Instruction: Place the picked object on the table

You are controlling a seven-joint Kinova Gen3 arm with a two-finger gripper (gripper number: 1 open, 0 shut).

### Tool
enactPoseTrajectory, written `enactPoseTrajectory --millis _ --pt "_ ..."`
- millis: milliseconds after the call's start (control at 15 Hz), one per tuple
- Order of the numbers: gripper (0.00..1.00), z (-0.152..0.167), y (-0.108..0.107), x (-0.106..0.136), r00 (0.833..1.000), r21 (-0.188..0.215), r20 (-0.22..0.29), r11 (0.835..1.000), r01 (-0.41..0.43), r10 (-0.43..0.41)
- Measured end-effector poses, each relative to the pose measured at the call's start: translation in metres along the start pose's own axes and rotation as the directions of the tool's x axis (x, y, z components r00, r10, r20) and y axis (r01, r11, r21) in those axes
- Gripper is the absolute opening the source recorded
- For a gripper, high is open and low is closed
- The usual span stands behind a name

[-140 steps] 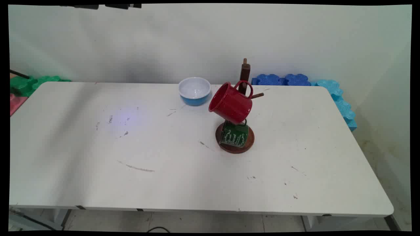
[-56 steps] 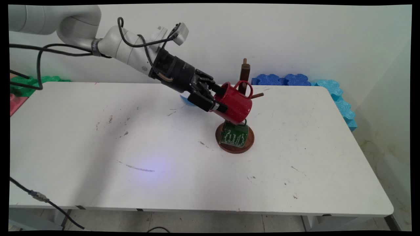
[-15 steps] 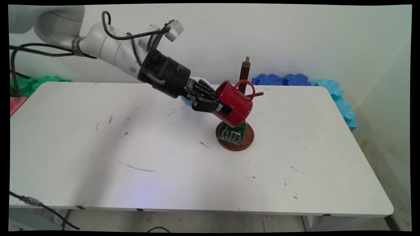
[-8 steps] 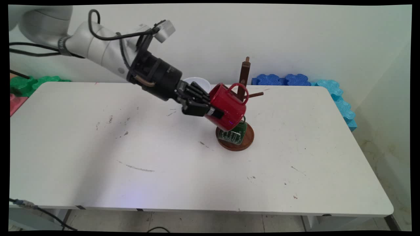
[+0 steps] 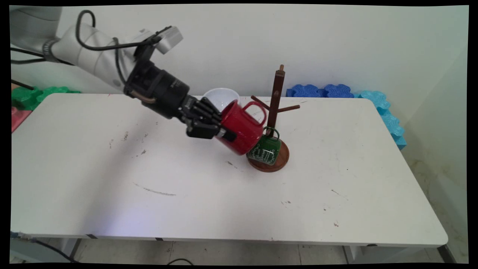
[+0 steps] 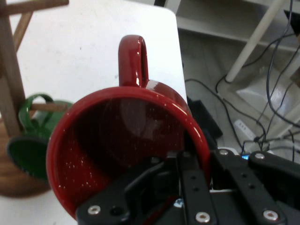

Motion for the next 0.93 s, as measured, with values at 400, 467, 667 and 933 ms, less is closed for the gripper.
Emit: enactPoseTrajectory --millis 400,467,667,933 --pt "0.00 -0.021 0.004 -0.018 0.999 0.016 0.048 1.000 -0.010 0.009" --pt "0.00 -0.024 0.004 -0.021 0.998 0.019 0.056 1.000 -0.011 0.010" --pt "0.00 -0.035 0.005 -0.032 0.996 0.029 0.085 0.999 -0.018 0.015" --pt "0.00 -0.052 0.001 -0.047 0.991 0.059 0.132 0.998 -0.031 0.023"
